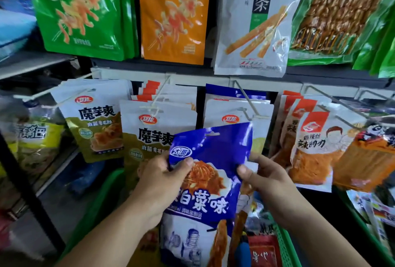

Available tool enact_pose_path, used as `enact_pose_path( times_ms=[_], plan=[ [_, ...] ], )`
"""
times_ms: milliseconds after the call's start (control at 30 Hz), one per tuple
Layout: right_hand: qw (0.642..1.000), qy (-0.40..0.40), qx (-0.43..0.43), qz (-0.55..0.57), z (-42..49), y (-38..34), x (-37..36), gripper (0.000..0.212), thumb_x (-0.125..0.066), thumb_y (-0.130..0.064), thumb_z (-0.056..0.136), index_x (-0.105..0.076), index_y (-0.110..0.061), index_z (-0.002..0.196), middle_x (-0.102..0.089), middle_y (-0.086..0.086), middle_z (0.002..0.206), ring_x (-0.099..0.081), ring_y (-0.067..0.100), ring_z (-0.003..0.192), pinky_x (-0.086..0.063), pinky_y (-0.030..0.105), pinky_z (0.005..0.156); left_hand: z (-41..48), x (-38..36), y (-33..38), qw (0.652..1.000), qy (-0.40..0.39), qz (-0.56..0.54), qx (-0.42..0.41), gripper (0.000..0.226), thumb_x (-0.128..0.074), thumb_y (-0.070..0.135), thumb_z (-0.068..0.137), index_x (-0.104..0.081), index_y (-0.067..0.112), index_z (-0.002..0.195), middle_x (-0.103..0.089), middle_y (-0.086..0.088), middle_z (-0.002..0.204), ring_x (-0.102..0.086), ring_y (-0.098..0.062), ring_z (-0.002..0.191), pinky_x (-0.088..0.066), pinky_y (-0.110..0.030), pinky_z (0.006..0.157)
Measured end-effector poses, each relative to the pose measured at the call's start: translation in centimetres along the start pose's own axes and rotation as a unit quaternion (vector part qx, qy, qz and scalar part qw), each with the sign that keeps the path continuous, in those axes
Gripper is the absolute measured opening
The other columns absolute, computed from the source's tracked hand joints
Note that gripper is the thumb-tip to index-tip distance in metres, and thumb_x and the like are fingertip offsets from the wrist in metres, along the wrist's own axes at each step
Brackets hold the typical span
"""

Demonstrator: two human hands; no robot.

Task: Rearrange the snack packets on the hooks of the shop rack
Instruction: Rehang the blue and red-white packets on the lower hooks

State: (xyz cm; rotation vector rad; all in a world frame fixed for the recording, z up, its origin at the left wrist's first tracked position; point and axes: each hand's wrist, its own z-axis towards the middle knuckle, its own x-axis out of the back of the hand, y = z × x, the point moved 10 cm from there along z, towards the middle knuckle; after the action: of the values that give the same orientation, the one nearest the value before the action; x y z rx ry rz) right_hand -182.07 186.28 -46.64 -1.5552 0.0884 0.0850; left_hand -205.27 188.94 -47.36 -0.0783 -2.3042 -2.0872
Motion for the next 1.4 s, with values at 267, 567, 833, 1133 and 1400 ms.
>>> enact_pose_path(
  times_ms=[267, 567, 833, 1133, 1400],
  plan=[
    [0.995, 0.079, 0.057, -0.037, -0.8, -0.2, 1.9, 0.023, -0.076, -0.018, 0.082, -0.068, 0.003, 0.079, -0.079, 0.011, 0.081, -0.078, 0.022, 0.086, -0.062, 0.030, 0.071, 0.2, 0.5, 0.5, 0.999, 0.031, -0.026, -0.009, 0.013, -0.074, 0.035, 0.093, -0.074, 0.022, 0.097, -0.083, -0.006, 0.091, -0.081, -0.029, 0.084, -0.062, -0.061, 0.084],
    [0.986, 0.156, 0.045, -0.028, -1.3, -1.1, 2.9, 0.022, -0.071, -0.008, 0.095, -0.077, -0.007, 0.074, -0.080, 0.019, 0.085, -0.077, 0.036, 0.083, -0.064, 0.053, 0.076, -1.0, -1.1, 1.4, 0.998, 0.012, 0.045, -0.035, 0.016, -0.066, 0.037, 0.096, -0.069, 0.024, 0.105, -0.082, 0.002, 0.079, -0.080, -0.017, 0.066, -0.062, -0.030, 0.057],
    [0.952, 0.214, 0.115, -0.186, 4.8, -9.6, 5.2, 0.076, -0.081, -0.040, 0.088, -0.045, -0.023, 0.153, -0.056, -0.008, 0.144, -0.057, 0.013, 0.130, -0.052, 0.026, 0.096, -0.8, 0.1, 3.8, 0.986, 0.004, 0.142, -0.093, 0.010, -0.061, 0.031, 0.100, -0.070, 0.025, 0.101, -0.081, 0.009, 0.077, -0.078, -0.012, 0.064, -0.060, -0.024, 0.051],
    [0.933, 0.261, 0.149, -0.198, 5.6, -8.5, 6.7, 0.058, -0.086, -0.025, 0.085, -0.056, -0.024, 0.135, -0.066, 0.002, 0.128, -0.068, 0.016, 0.110, -0.062, 0.028, 0.080, -1.3, 2.2, 4.6, 0.990, 0.006, 0.113, -0.084, 0.010, -0.064, 0.029, 0.098, -0.073, 0.023, 0.097, -0.082, 0.002, 0.078, -0.079, -0.017, 0.066, -0.061, -0.026, 0.052],
    [0.890, 0.204, 0.167, -0.372, 6.0, -10.0, 3.5, 0.033, -0.083, -0.022, 0.087, -0.067, -0.025, 0.116, -0.069, -0.006, 0.108, -0.066, 0.015, 0.101, -0.056, 0.021, 0.078, -1.2, 4.4, 3.7, 0.986, 0.011, 0.160, -0.051, 0.014, -0.066, 0.037, 0.096, -0.072, 0.026, 0.094, -0.082, 0.006, 0.077, -0.079, -0.015, 0.066, -0.063, -0.036, 0.062]
  ],
)
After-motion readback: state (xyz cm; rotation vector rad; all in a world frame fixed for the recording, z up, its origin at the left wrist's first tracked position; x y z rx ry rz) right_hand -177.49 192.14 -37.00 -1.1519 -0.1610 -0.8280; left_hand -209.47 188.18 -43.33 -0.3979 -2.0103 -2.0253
